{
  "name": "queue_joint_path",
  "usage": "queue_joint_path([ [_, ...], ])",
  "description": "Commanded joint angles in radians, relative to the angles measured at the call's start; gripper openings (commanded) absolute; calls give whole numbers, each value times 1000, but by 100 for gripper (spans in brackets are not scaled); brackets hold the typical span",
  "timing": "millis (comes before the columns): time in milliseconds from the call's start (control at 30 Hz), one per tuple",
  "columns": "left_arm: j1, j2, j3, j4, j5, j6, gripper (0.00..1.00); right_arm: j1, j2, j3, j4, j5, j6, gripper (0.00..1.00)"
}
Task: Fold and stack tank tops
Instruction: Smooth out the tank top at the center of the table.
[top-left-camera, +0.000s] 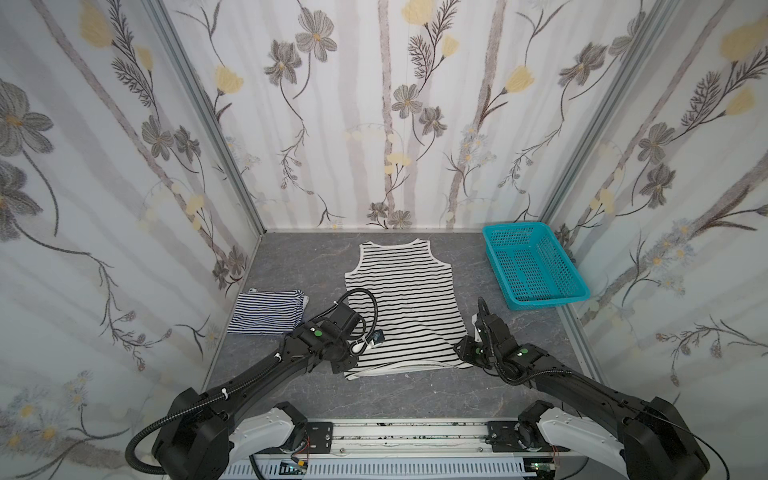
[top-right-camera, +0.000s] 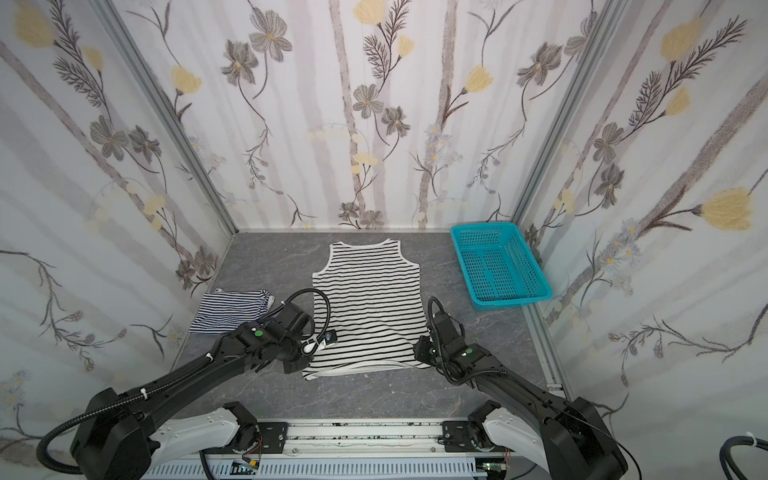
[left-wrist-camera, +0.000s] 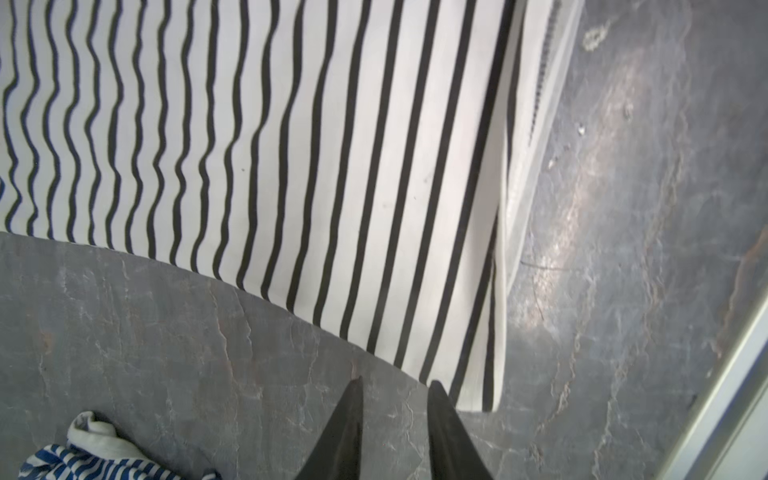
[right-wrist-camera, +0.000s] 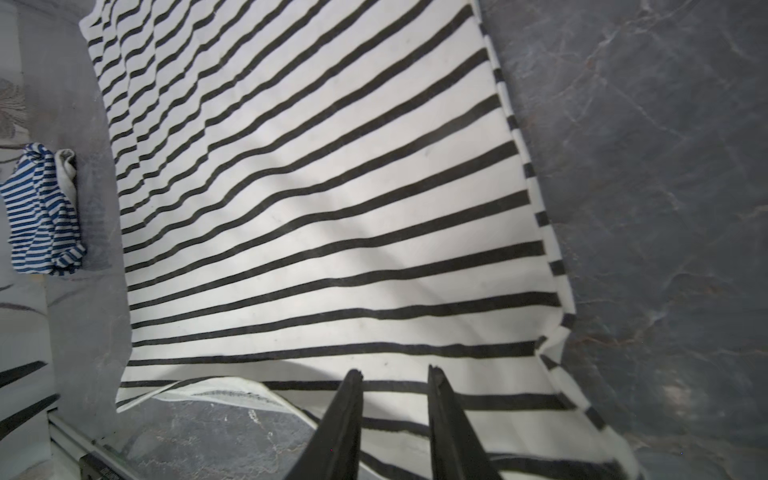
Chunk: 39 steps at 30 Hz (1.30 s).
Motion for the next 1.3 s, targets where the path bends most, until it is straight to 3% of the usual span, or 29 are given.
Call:
queue_joint_path([
  [0,5,74,21,159,-12,-38,31,36,56,57,56,-9,34,29],
  [167,33,230,72,230,5,-41,31,125,220,161,77,-15,30,32],
  [400,58,268,38,250,27,-33,31,211,348,221,63,-16,31,33],
  [967,99,329,8,299,22,-58,33,427,308,95,79,-70,169,34],
  [1267,102,313,-38,301,-12,-53,33,414,196,109,1,-20,167,34],
])
